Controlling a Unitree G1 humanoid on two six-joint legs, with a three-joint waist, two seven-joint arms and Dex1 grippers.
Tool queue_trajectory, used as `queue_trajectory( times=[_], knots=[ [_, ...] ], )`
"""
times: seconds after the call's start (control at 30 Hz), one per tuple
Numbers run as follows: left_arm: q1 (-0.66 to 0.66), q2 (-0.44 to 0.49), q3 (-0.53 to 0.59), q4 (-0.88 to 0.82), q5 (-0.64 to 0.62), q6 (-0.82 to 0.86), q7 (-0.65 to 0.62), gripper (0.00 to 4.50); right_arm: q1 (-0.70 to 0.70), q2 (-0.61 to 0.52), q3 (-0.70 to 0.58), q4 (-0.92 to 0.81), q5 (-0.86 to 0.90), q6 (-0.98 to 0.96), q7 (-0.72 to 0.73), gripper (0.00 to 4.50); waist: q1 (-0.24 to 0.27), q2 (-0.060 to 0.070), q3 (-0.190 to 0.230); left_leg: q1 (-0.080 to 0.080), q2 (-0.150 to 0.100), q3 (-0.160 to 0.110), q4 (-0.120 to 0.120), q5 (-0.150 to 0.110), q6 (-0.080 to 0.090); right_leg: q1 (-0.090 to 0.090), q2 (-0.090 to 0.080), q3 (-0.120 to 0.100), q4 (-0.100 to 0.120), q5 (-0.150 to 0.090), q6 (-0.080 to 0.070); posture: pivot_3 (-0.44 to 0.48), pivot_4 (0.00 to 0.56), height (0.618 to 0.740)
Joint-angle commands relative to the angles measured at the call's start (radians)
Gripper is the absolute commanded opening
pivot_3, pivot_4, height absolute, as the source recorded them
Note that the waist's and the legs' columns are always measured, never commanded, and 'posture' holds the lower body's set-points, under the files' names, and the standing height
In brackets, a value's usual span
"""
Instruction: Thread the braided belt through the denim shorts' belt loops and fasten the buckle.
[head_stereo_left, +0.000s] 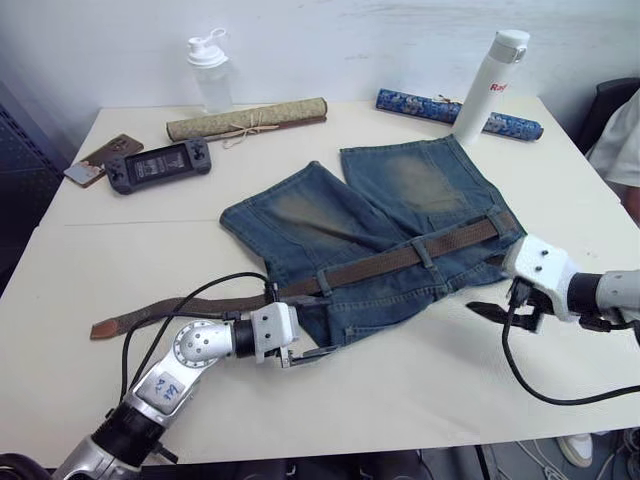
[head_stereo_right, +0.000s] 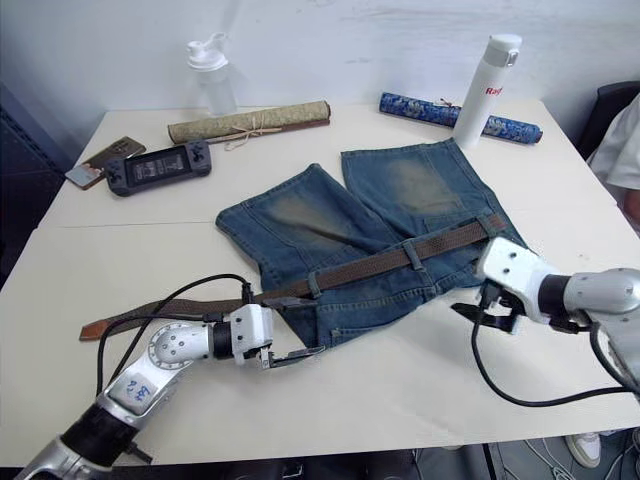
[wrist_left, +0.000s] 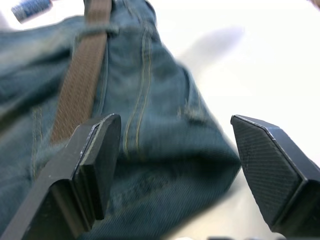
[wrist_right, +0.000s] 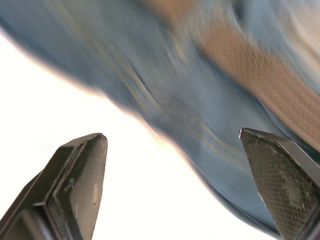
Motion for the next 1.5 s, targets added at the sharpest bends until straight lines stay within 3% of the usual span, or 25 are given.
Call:
queue_trajectory(
  times=[0.03,0.17,0.3,0.43,0.53,0.6,0.67,0.77,0.8,0.83,0.97,1.1,1.3,1.5],
  knots=[
    [-0.042,-0.051,-0.033,-0.020,0.060,0.058,-0.031,3.84,-0.069,0.023,0.071,0.162,-0.207,-0.220,-0.082,4.47,-0.001,0.000,0.000,0.000,0.000,0.001,0.000,0.000,0.000,-0.001,-0.001,0.000,0.000,0.000,0.000,0.000,0.150,0.717],
    [-0.093,-0.094,-0.086,-0.018,0.146,0.115,-0.070,3.84,-0.109,0.059,0.120,0.273,-0.345,-0.319,-0.165,4.47,0.000,0.000,0.000,0.000,0.000,0.001,0.001,0.000,0.000,0.000,0.000,-0.001,-0.001,0.000,0.001,0.000,0.150,0.717],
    [-0.136,-0.137,-0.110,0.010,0.245,0.151,-0.051,3.84,-0.133,0.110,0.159,0.320,-0.435,-0.313,-0.207,4.47,0.001,-0.001,0.000,0.000,0.001,-0.002,0.006,0.000,0.001,0.003,0.000,-0.001,0.001,0.000,0.001,0.000,0.150,0.717],
    [-0.158,-0.123,-0.102,0.021,0.373,0.145,-0.009,3.84,-0.145,0.177,0.179,0.329,-0.486,-0.277,-0.226,4.47,-0.002,-0.006,-0.004,0.001,0.003,-0.008,0.010,-0.001,0.000,0.010,-0.002,0.001,-0.001,0.001,0.000,0.000,0.150,0.717],
    [-0.147,-0.099,-0.075,0.002,0.392,0.132,-0.014,3.84,-0.127,0.200,0.173,0.314,-0.494,-0.259,-0.214,3.64,-0.003,-0.007,-0.005,0.009,0.005,-0.011,0.009,-0.005,-0.003,0.020,-0.002,-0.001,-0.005,0.001,-0.001,0.000,0.150,0.717],
    [-0.132,-0.074,-0.061,-0.012,0.395,0.110,-0.021,3.59,-0.112,0.213,0.165,0.300,-0.489,-0.244,-0.203,2.63,-0.005,-0.007,-0.005,0.012,0.006,-0.011,0.009,-0.007,-0.003,0.022,-0.002,0.000,-0.006,0.001,-0.001,0.000,0.150,0.717],
    [-0.111,-0.055,-0.046,-0.035,0.389,0.108,-0.024,2.99,-0.098,0.221,0.162,0.285,-0.487,-0.237,-0.194,1.70,-0.008,-0.006,-0.005,0.012,0.007,-0.010,0.008,-0.007,-0.003,0.022,-0.002,-0.001,-0.005,0.000,-0.002,0.000,0.150,0.717],
    [-0.095,-0.047,-0.033,-0.058,0.390,0.113,-0.023,1.61,-0.087,0.235,0.151,0.270,-0.479,-0.215,-0.188,0.10,-0.007,-0.006,-0.005,0.012,0.007,-0.010,0.008,-0.007,-0.004,0.021,-0.002,-0.001,-0.005,0.000,-0.003,0.000,0.150,0.717],
    [-0.090,-0.045,-0.028,-0.064,0.388,0.119,-0.025,1.07,-0.087,0.241,0.148,0.267,-0.475,-0.207,-0.186,0.00,-0.006,-0.006,-0.005,0.012,0.007,-0.010,0.008,-0.007,-0.003,0.021,-0.002,-0.001,-0.005,0.000,-0.003,0.000,0.150,0.717],
    [-0.085,-0.045,-0.020,-0.068,0.389,0.118,-0.021,0.65,-0.086,0.248,0.143,0.262,-0.470,-0.199,-0.185,0.00,-0.005,-0.006,-0.005,0.012,0.007,-0.010,0.008,-0.007,-0.003,0.021,-0.002,-0.001,-0.005,0.000,-0.003,0.000,0.150,0.717],
    [-0.055,-0.016,0.027,-0.065,0.391,0.075,-0.010,0.65,-0.084,0.263,0.133,0.242,-0.458,-0.187,-0.176,0.00,-0.009,-0.006,-0.005,0.012,0.007,-0.010,0.008,-0.007,-0.003,0.021,-0.002,0.000,-0.005,0.000,-0.003,0.000,0.150,0.717],
    [-0.006,0.082,0.124,0.003,0.386,-0.065,0.010,0.65,-0.028,0.282,0.118,0.101,-0.355,-0.183,-0.095,0.00,-0.019,-0.006,-0.004,0.012,0.008,-0.010,0.005,-0.007,-0.004,0.019,-0.002,-0.001,-0.005,-0.001,-0.004,0.000,0.150,0.717],
    [0.004,0.185,0.243,0.218,0.385,-0.268,0.068,0.65,0.079,0.355,0.143,-0.308,-0.159,0.130,-0.001,0.00,-0.029,-0.003,-0.003,0.013,0.009,-0.010,-0.006,-0.004,-0.008,0.016,-0.001,-0.004,-0.005,-0.003,-0.008,0.000,0.150,0.717],
    [-0.006,0.192,0.286,0.353,0.331,-0.385,0.047,0.65,0.049,0.472,0.240,-0.405,-0.199,0.330,-0.100,0.00,-0.028,-0.002,-0.003,0.013,0.008,-0.011,-0.005,-0.006,-0.005,0.015,-0.002,-0.003,-0.005,-0.003,-0.008,0.000,0.150,0.717]
  ],
)
